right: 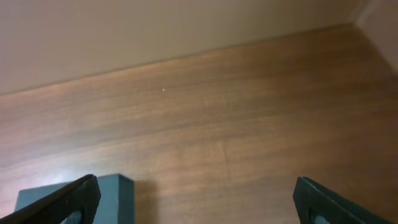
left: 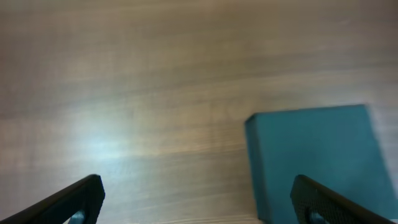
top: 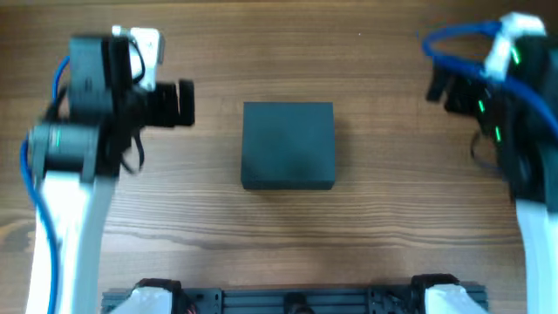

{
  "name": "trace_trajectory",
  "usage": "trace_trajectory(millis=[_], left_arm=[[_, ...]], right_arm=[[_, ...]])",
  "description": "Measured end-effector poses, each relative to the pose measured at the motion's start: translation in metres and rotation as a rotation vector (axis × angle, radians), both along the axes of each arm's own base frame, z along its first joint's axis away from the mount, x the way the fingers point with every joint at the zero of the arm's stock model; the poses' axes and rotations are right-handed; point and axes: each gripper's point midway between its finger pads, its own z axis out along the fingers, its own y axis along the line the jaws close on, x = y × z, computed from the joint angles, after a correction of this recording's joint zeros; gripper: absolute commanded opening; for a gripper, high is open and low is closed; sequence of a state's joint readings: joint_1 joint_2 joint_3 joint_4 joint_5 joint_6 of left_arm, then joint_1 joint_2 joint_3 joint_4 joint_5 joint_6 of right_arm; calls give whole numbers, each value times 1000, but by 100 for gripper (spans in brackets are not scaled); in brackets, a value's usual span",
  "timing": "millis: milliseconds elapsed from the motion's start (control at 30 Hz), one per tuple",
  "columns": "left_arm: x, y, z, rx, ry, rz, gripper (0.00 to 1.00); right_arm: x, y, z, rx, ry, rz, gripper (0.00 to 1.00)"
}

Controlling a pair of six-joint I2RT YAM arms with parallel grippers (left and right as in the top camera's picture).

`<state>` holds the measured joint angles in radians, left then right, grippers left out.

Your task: Pack container

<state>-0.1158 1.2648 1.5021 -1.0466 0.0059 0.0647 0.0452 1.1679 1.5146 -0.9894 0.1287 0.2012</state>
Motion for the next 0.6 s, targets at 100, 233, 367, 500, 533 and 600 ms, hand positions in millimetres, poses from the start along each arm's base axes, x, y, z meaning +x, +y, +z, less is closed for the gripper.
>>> trace_trajectory(millis=[100, 233, 367, 500, 533, 600], left_arm=[[-22, -5, -4, -10, -85, -17, 100], [-36, -2, -37, -18, -165, -9, 100], [-46, 2, -78, -21, -226, 5, 100], [-58, 4, -114, -41, -197, 31, 100], [-60, 4, -120, -46, -184, 36, 100], [-62, 5, -129, -53, -164, 45, 100]], right_arm=[[-28, -2, -22, 13, -26, -17, 100], [-45, -3, -82, 12, 8, -19, 100], [-52, -3, -145, -1, 55, -5, 100], [-69, 0, -219, 12, 188, 3, 100], [-73, 0, -231, 12, 211, 5, 100], [-77, 1, -242, 13, 229, 6, 100]])
